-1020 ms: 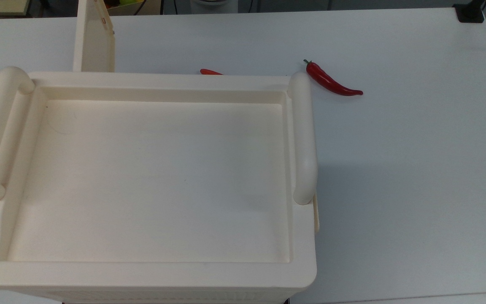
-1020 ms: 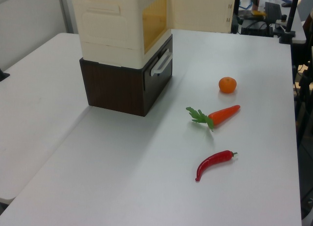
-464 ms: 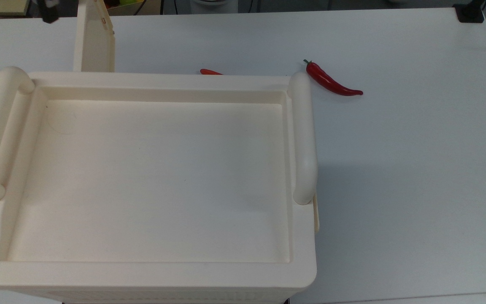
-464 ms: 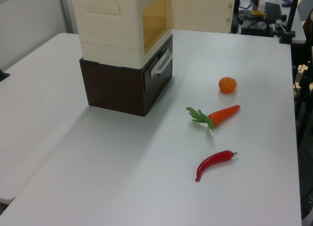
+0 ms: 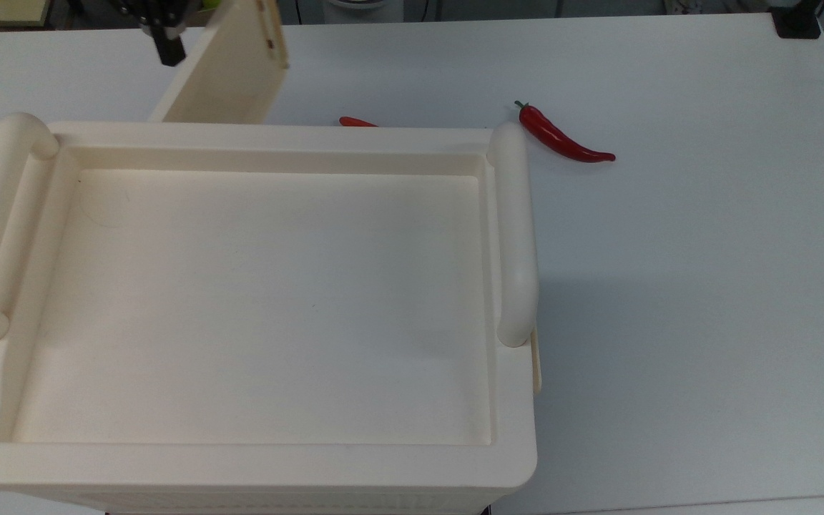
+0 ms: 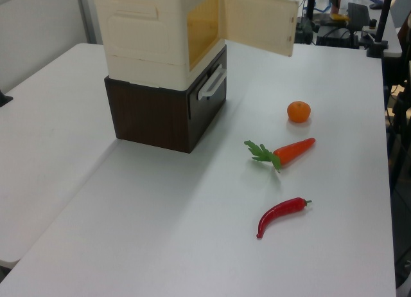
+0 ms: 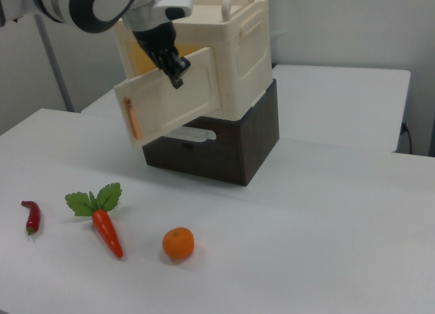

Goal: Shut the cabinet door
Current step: 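Keep pushing the door until it sits flush against the cabinet front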

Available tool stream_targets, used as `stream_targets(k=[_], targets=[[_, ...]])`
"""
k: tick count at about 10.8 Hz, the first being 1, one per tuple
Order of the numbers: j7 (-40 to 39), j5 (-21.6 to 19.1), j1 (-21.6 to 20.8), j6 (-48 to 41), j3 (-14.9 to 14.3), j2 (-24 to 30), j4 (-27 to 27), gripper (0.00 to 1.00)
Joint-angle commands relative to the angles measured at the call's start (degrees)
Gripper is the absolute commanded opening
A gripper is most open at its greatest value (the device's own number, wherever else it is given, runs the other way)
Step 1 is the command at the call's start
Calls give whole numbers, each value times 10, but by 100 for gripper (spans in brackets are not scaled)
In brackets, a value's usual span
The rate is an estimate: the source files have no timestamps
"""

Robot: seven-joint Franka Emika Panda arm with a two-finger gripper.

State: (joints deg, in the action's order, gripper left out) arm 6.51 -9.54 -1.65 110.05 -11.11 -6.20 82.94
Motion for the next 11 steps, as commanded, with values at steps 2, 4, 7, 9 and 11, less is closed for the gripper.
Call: stream_targets(k=[2, 4, 7, 9, 11], targets=[[70, -10, -61, 86, -4, -19, 4, 0], [94, -10, -77, 147, -4, -31, 4, 0], [109, -8, -86, 233, -4, -58, 4, 0], [109, -8, -86, 250, -4, -66, 4, 0], [110, -8, -86, 251, -4, -66, 6, 0]])
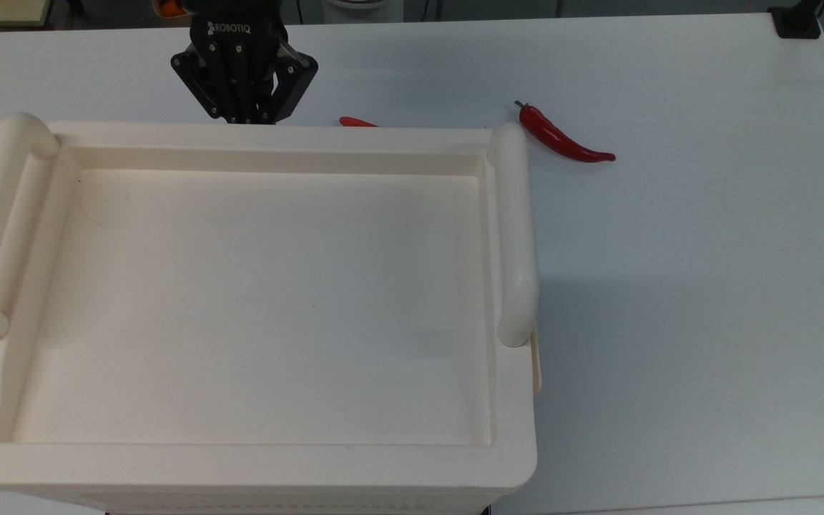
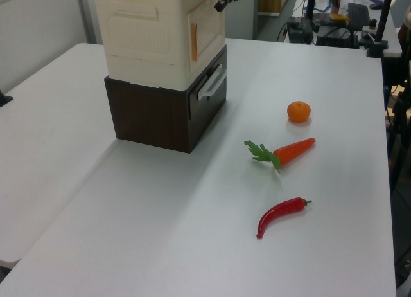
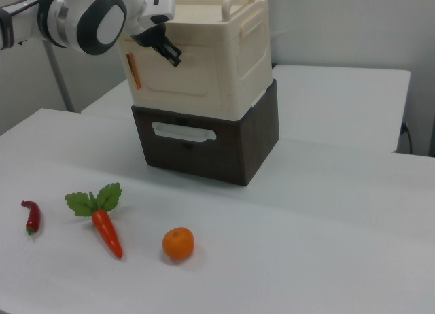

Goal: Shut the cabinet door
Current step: 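Keep pushing the door until it sits flush against the cabinet front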

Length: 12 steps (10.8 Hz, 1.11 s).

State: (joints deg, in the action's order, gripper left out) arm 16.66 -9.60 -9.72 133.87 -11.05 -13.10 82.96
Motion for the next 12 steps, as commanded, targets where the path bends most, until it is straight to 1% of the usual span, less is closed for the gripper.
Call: stream_targets(k=[1, 2, 4, 7, 8, 10, 11, 12], targets=[[8, -8, -7, 13, -5, 3, 7, 0], [8, -8, -7, 17, -5, 3, 6, 0], [20, -8, -7, 70, -5, -10, 6, 0], [19, -7, -10, 79, -5, -12, 8, 0], [17, -2, -10, 75, -5, -12, 9, 0], [5, 5, -12, 55, -6, -1, 28, 0], [-12, 12, -13, 25, -6, 4, 31, 0], [-20, 30, -13, -16, -5, 11, 31, 0]])
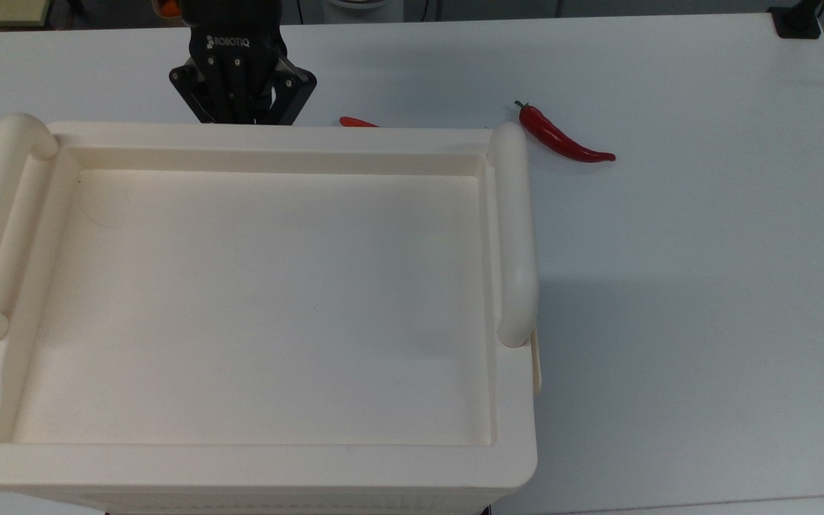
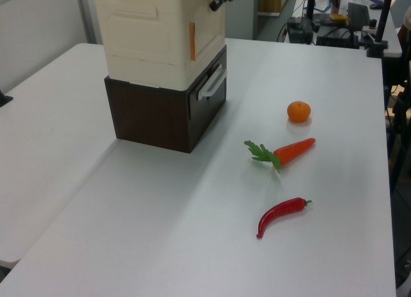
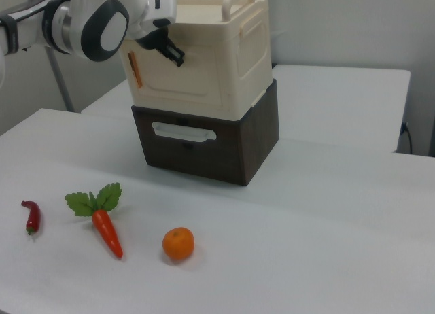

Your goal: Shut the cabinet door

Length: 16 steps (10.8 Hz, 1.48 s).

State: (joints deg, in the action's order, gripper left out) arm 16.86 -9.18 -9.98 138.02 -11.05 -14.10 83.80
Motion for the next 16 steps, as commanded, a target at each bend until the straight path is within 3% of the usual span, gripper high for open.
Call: stream_targets(k=[1, 4, 8, 11, 14, 16], targets=[[-24, 49, -15, -99, -4, 25, 22, 0], [-35, 102, -44, -220, -4, 47, 28, 0], [-151, 105, -51, -380, 5, 103, 59, 0], [-215, 105, -44, -412, 5, 168, 132, 0], [-217, 116, -21, -421, 6, 171, 145, 0], [-215, 116, -19, -422, 6, 171, 147, 43]])
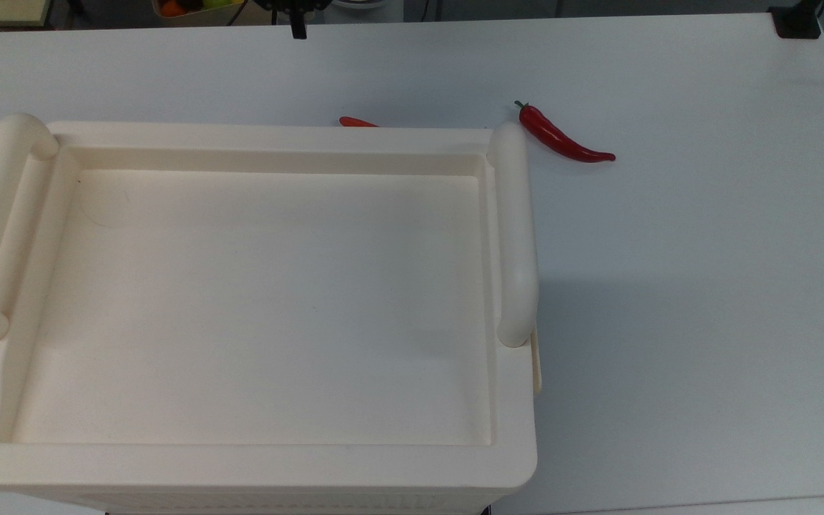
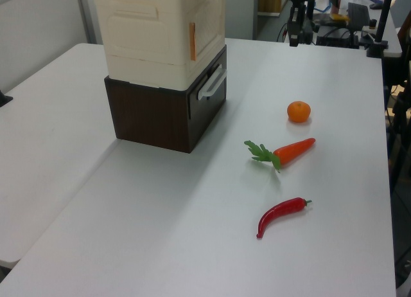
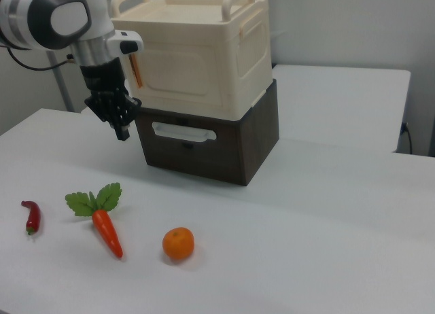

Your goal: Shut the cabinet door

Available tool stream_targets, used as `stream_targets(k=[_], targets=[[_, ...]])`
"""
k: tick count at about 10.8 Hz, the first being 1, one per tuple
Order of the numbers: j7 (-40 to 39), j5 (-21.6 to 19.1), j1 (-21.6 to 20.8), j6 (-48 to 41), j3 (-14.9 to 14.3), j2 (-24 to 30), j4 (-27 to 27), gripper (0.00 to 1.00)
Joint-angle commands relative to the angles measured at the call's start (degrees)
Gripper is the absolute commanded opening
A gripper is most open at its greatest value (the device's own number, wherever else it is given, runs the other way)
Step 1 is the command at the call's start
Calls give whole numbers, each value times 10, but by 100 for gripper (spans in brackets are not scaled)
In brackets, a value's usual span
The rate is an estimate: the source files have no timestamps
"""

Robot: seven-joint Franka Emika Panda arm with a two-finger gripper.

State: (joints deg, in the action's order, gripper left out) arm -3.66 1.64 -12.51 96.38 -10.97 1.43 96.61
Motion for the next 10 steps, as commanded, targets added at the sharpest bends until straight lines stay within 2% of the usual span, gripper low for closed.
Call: stream_targets(k=[1, 2, 3, 10], targets=[[-10, 9, 6, -7, 4, 16, 19, 73], [-10, 16, 6, -8, 4, 16, 20, 96], [-10, 30, 6, -16, 4, 16, 19, 100], [1, 36, 11, -20, 3, 16, 13, 100]])
